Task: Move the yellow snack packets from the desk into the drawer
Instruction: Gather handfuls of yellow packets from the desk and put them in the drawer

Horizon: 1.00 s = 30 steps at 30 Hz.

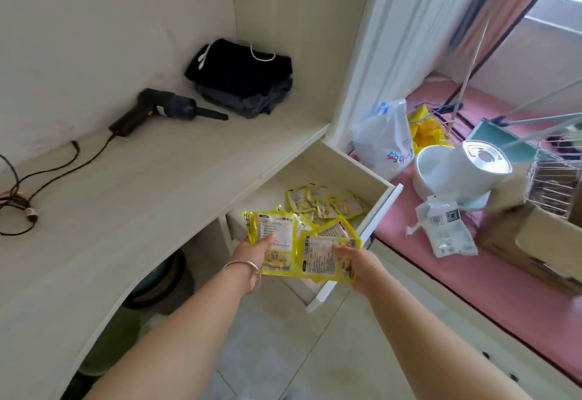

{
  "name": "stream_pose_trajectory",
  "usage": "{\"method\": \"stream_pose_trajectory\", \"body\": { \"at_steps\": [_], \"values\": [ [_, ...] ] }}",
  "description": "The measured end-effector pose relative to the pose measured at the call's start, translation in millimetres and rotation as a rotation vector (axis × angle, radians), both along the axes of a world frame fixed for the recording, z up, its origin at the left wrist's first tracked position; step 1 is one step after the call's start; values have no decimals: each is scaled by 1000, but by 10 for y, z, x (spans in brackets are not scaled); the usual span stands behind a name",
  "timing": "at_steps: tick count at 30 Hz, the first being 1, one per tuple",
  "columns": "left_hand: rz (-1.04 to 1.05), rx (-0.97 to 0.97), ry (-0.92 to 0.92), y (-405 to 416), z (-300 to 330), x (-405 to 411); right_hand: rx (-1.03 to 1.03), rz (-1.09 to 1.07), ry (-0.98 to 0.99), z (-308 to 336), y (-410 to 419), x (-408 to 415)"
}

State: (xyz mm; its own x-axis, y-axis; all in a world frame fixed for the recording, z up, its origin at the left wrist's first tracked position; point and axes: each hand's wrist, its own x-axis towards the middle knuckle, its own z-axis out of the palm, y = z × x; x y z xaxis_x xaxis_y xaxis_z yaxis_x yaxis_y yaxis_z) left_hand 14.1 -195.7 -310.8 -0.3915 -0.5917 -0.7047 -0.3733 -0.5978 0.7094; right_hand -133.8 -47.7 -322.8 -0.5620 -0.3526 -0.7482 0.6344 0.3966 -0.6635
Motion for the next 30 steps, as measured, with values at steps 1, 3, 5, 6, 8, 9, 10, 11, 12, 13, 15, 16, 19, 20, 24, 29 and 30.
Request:
{"method": "stream_pose_trajectory", "body": {
  "at_steps": [1,3,5,6,8,9,10,11,12,13,15,16,19,20,24,29,30],
  "values": [
    [-19,-1,-14,-33,-17,-128,11,-28,-2,-57,-23,-84],
    [-37,8,-9,-180,-141,-362,51,-103,-2,-143,-114,-227],
    [-72,15,-45,-366,-295,-593,94,-169,-12,-225,-246,-372],
    [-90,5,-63,-483,-416,-714,116,-193,-22,-275,-321,-448],
    [-143,1,-98,-713,-683,-962,152,-246,-31,-390,-482,-613],
    [-186,17,-122,-821,-757,-1077,178,-268,-31,-449,-564,-694],
    [-216,32,-139,-900,-777,-1188,207,-281,-37,-494,-643,-768],
    [-240,44,-154,-980,-814,-1287,227,-297,-42,-538,-720,-836],
    [-261,50,-163,-1051,-810,-1389,245,-312,-51,-581,-797,-900],
    [-288,54,-172,-1123,-803,-1492,259,-337,-60,-614,-873,-965],
    [-321,75,-187,-1216,-802,-1666,277,-404,-87,-723,-984,-1084],
    [-313,87,-188,-1251,-831,-1758,283,-438,-104,-793,-1025,-1148],
    [-329,108,-189,-1319,-1079,-1972,283,-546,-171,-965,-1120,-1288],
    [-312,121,-209,-1338,-1201,-2043,273,-578,-196,-1020,-1150,-1339],
    [-226,152,-281,-1389,-1589,-2347,245,-696,-267,-1393,-1214,-1595],
    [-149,180,-282,-1440,-1777,-2792,147,-808,-296,-1615,-1340,-1876],
    [-157,172,-280,-1452,-1812,-2857,132,-830,-295,-1667,-1359,-1918]
  ]
}}
